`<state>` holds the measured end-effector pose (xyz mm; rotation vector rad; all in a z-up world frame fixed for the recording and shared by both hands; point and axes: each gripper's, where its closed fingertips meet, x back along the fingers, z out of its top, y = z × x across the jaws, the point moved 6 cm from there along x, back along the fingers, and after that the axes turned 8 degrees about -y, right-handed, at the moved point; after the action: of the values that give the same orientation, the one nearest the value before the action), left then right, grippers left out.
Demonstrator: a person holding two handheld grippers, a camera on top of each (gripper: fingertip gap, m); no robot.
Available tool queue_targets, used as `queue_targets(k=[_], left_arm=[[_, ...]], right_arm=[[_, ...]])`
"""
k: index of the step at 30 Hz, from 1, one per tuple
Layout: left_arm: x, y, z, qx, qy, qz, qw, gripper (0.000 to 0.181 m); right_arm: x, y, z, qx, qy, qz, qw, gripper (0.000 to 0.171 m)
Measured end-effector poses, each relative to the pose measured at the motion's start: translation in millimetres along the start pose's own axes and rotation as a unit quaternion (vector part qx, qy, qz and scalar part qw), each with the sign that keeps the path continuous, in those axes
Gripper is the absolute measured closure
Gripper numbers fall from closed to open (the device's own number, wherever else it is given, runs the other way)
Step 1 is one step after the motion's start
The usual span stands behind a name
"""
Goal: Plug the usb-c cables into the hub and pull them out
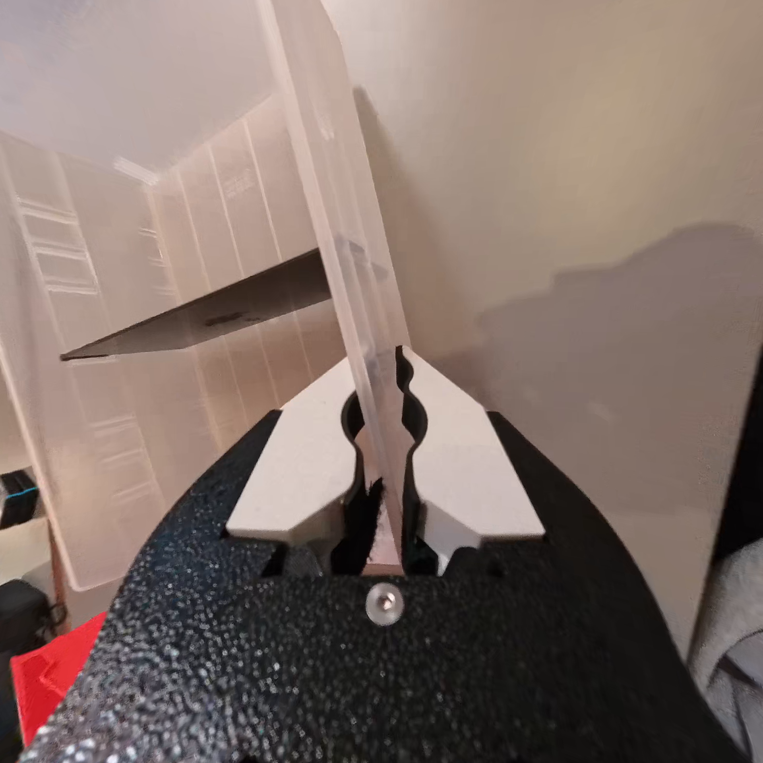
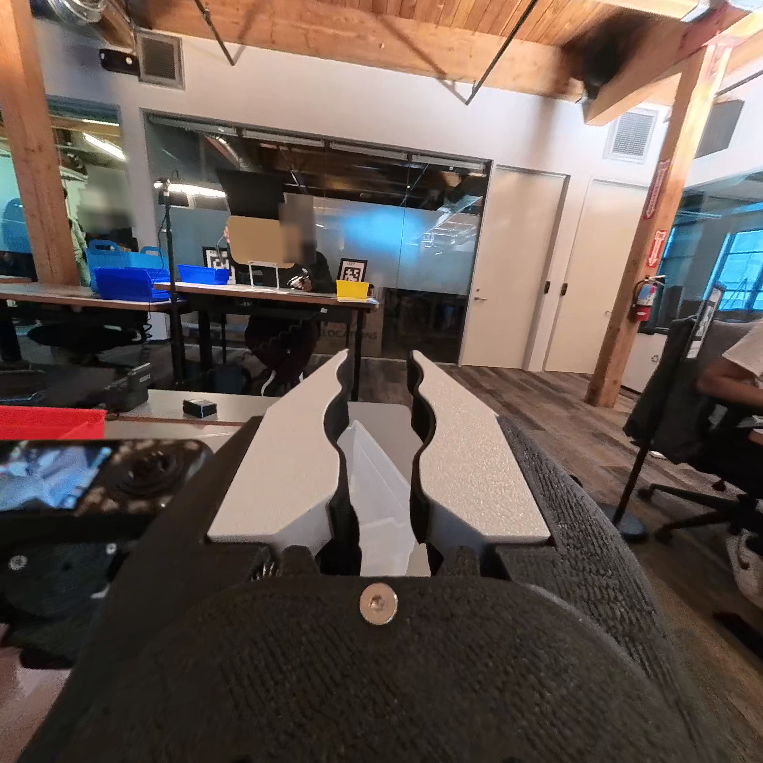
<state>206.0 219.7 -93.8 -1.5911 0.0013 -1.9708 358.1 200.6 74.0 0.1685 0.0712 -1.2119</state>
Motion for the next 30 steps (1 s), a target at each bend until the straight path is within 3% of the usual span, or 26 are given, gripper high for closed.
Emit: queue_targets(k=[1,3,6,9,12,16,19,22,25,30], left_arm=[[-4,1,0,0.000,-0.006,0.005,1.000,0.172],[-4,-2,1,0.016,-0.013,0.012,1.000,0.168],[17,-6,0,0.038,0.041,0.050,0.997,0.129],[61,-10,-22,0.070,0.111,0.100,0.986,0.090],[115,-18,-74,0.128,0.186,0.154,0.962,0.091],[176,-36,-184,0.235,0.212,0.256,0.914,0.095],[198,-44,-275,0.321,0.177,0.321,0.873,0.093],[197,-40,-350,0.411,0.160,0.323,0.837,0.086],[183,-28,-386,0.462,0.157,0.291,0.823,0.084],[147,-17,-391,0.447,0.111,0.255,0.850,0.084]], right_arm=[[-1,-3,-1,0.005,-0.002,0.003,1.000,0.151],[-2,-9,-2,0.017,-0.004,0.013,1.000,0.157],[-5,-22,-4,0.027,-0.015,0.029,0.999,0.152],[-8,-39,-4,0.030,-0.027,0.051,0.998,0.138],[-12,-61,-7,0.038,-0.036,0.061,0.997,0.124],[-20,-96,-23,0.019,-0.080,0.049,0.995,0.074],[-18,-123,-47,-0.013,-0.140,0.039,0.989,0.044],[-5,-144,-80,-0.053,-0.182,0.021,0.982,0.034],[-1,-162,-110,-0.054,-0.220,0.002,0.974,0.032],[-16,-177,-140,-0.030,-0.291,-0.019,0.956,0.036]])
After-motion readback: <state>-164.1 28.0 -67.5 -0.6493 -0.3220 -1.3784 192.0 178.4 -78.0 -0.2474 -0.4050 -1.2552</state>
